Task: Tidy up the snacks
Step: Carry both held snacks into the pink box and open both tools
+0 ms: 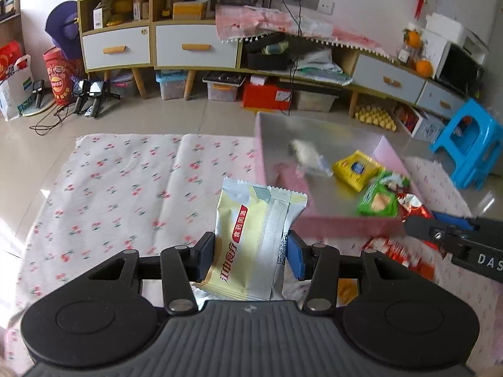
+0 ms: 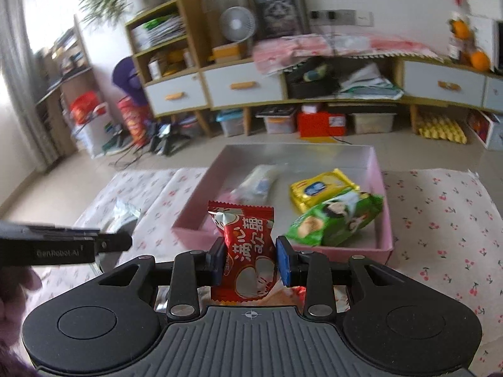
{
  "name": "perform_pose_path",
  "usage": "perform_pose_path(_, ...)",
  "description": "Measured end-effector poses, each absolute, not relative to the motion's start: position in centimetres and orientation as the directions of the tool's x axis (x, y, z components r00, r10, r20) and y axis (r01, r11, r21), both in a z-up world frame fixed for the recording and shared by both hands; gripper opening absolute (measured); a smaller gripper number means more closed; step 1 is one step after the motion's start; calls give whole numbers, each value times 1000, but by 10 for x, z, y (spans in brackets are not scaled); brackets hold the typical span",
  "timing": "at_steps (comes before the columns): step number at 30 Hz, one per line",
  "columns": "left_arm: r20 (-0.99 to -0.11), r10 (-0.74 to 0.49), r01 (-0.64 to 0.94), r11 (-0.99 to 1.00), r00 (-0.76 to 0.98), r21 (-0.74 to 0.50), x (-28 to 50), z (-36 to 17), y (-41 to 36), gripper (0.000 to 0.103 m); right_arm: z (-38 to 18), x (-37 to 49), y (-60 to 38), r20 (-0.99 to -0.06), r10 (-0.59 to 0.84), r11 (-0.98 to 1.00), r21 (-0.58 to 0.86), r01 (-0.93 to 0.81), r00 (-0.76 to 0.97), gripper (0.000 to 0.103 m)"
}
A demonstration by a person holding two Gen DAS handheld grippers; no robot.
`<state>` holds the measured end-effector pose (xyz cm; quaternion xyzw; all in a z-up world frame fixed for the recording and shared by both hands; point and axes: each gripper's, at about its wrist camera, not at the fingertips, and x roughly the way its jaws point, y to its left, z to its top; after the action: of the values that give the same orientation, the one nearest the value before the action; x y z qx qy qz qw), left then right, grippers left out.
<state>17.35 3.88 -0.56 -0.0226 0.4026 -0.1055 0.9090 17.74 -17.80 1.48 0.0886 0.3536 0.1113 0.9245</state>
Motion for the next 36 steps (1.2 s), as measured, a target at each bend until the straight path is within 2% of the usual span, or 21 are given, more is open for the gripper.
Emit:
perform_pose_path(6,-691,-252,150,967,678,-205,185,-9,18,45,7,197,-195,-620,254,942,332,-45,742,32)
perform_pose_path(13,-687,-266,166,964,676,-210,199,-15,5,45,-1,208,-200,-623,270,916,400,3,734,32)
perform_pose_path(36,-657,-260,174,965,708,-194,228,-33,-11,45,-25,245,-213,-641,233,908,412,71,731,33)
